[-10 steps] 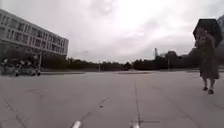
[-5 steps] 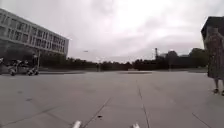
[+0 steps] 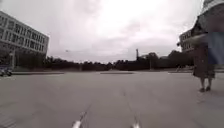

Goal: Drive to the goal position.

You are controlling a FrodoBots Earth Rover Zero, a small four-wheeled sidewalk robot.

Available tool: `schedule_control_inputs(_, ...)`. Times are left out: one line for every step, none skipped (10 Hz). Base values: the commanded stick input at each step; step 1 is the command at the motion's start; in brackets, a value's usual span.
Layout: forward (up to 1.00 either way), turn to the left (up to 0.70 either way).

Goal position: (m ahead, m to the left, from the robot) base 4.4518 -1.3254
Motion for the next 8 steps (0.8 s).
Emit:
schedule_control_inputs(0.70, 0.00)
schedule_control_inputs(0.25, 0.00)
schedule_control_inputs(0.00, 0.00)
schedule_control_inputs(0.00, 0.00)
schedule_control_inputs(0.00, 0.00)
schedule_control_inputs(0.00, 0.00)
schedule_control_inputs(0.00, 0.00)
schedule_control_inputs(0.00, 0.00)
